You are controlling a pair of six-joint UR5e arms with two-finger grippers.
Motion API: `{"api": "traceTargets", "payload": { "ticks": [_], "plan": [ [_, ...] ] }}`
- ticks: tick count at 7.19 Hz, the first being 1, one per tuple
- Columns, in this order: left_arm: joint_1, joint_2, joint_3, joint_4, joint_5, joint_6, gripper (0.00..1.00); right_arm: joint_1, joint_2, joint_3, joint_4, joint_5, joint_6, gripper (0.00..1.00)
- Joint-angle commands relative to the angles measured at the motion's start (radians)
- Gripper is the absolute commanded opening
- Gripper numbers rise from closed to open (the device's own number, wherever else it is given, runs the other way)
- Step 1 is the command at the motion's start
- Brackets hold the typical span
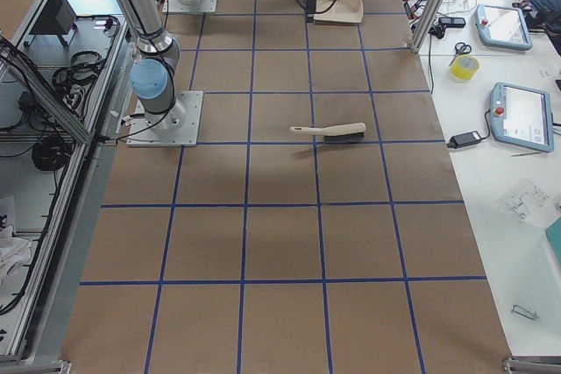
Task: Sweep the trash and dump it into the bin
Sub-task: 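Bring the empty dustpan back and set it on the table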
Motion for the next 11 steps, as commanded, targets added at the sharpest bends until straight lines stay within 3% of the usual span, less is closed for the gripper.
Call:
{"api": "traceTargets", "payload": {
  "ticks": [1, 2, 4, 5, 7, 9, 11],
  "plan": [
    [-0.001, 0.006, -0.019, 0.013, 0.001, 0.002, 0.00, 0.000, 0.000, 0.000, 0.001, 0.000, 0.001, 1.00],
    [0.004, 0.005, -0.022, 0.016, 0.001, 0.002, 0.04, 0.000, 0.000, 0.000, 0.001, 0.000, 0.001, 1.00],
    [-0.001, -0.001, -0.016, 0.027, -0.002, -0.019, 0.53, 0.000, 0.000, 0.000, 0.001, 0.000, -0.001, 1.00],
    [-0.001, 0.003, -0.014, 0.027, -0.013, -0.024, 0.64, 0.000, 0.000, 0.000, 0.001, 0.000, -0.001, 1.00],
    [-0.010, 0.048, 0.042, -0.011, -0.086, -0.151, 0.65, 0.000, 0.000, 0.000, 0.001, 0.000, -0.001, 1.00],
    [-0.069, 0.101, 0.207, -0.289, -0.084, -0.325, 0.68, 0.000, 0.000, 0.000, 0.001, 0.000, 0.001, 1.00],
    [-0.129, 0.169, 0.254, -0.398, -0.081, -0.540, 0.72, 0.000, 0.000, 0.000, 0.001, 0.000, -0.001, 1.00]
  ]
}}
